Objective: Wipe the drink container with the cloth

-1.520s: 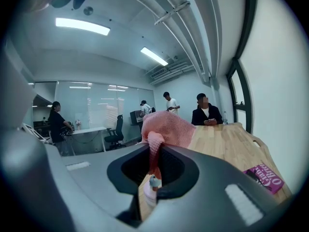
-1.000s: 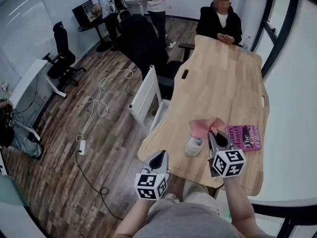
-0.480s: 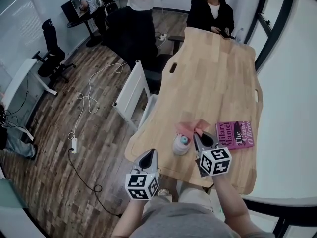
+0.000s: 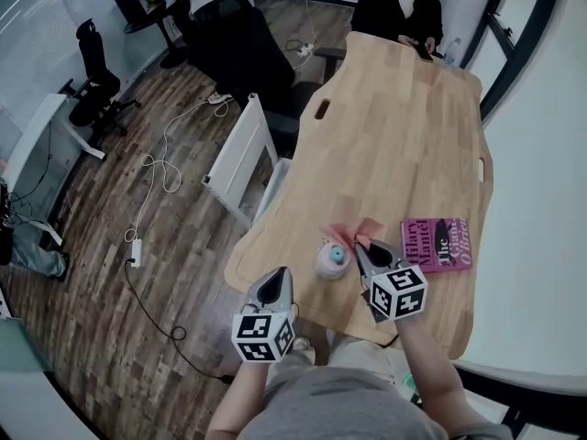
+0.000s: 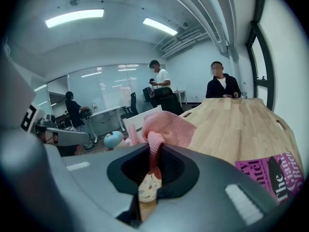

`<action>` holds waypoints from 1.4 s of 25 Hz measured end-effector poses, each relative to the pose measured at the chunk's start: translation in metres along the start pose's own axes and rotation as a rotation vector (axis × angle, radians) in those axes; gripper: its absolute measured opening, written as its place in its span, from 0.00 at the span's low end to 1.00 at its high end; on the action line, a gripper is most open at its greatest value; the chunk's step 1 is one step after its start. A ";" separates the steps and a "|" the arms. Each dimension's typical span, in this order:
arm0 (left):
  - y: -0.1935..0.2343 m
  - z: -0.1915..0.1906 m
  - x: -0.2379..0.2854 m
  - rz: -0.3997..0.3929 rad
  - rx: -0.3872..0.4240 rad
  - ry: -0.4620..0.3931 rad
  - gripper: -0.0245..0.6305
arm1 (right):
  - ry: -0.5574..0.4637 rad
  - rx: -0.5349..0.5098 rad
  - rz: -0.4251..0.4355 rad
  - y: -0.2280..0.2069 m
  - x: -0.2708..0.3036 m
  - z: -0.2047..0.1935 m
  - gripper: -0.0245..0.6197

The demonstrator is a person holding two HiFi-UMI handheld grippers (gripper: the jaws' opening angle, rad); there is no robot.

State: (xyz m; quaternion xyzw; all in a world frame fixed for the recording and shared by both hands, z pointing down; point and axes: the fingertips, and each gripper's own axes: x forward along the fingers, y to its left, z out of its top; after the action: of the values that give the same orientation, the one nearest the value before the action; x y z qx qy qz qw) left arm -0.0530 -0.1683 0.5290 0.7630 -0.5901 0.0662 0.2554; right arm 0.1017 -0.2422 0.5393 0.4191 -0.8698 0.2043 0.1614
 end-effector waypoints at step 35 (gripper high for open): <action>0.003 0.002 0.022 0.026 0.017 0.026 0.04 | 0.255 -0.073 0.001 -0.027 0.044 -0.106 0.08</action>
State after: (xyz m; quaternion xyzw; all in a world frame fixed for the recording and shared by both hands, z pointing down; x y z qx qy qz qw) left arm -0.0500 -0.1893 0.5370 0.7566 -0.5960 0.0846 0.2555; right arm 0.1084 -0.2347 0.6570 0.3832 -0.8493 0.2242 0.2856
